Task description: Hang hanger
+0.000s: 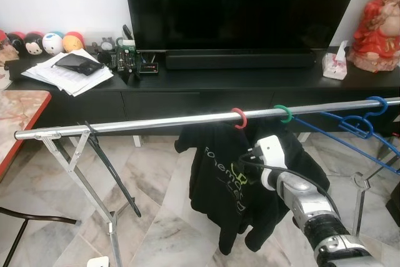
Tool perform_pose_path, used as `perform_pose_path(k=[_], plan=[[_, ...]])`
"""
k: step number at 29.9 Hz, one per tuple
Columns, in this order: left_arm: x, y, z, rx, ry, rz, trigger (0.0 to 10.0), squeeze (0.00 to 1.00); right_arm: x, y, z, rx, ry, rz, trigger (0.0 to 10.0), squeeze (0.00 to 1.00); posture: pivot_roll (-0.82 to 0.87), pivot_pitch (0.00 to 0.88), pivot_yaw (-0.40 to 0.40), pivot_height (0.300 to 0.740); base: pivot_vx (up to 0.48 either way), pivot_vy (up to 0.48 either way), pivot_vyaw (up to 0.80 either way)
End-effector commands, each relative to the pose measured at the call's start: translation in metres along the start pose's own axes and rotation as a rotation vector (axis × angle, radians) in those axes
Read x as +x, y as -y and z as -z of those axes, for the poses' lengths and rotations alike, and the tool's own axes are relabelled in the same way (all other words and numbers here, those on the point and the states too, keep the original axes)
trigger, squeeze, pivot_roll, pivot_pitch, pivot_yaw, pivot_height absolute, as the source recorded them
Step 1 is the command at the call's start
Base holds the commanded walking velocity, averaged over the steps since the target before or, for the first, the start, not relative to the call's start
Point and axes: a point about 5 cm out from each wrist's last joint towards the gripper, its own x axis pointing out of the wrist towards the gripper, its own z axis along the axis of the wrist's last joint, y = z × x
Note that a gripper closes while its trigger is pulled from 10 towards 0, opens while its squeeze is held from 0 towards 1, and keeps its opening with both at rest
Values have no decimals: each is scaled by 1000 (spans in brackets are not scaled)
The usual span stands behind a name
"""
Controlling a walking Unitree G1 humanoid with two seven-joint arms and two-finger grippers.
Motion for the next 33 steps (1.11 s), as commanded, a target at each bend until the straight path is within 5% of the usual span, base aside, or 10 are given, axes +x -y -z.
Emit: perform_pose_path(k=[1, 23, 24, 25, 26, 33], plan=[[0, 0, 2, -16, -17, -2, 10000, 0, 4, -5, -4, 2, 12, -10, 10000, 0, -41, 0, -35, 740, 0, 0, 0], [0, 1, 2, -20, -14, 3, 10000, 0, 10, -6, -1, 21, -25, 30, 10000, 0, -37, 0, -36, 740, 0, 0, 0], [0, 1, 2, -20, -13, 4, 10000, 0, 10, -6, -1, 24, -20, 30, 7569, 0, -37, 0, -36, 740, 0, 0, 0], [0, 1, 2, -22, -13, 3, 10000, 0, 10, -6, -1, 27, -16, 34, 2235, 0, -33, 0, -36, 740, 0, 0, 0], [0, 1, 3, -24, -13, 1, 10000, 0, 10, -6, -1, 30, -14, 37, 0, 0, -32, 0, -37, 740, 0, 0, 0], [0, 1, 3, -26, -12, 0, 10000, 0, 13, -9, -1, 38, -10, 38, 0, 0, -25, 0, -38, 740, 0, 0, 0]])
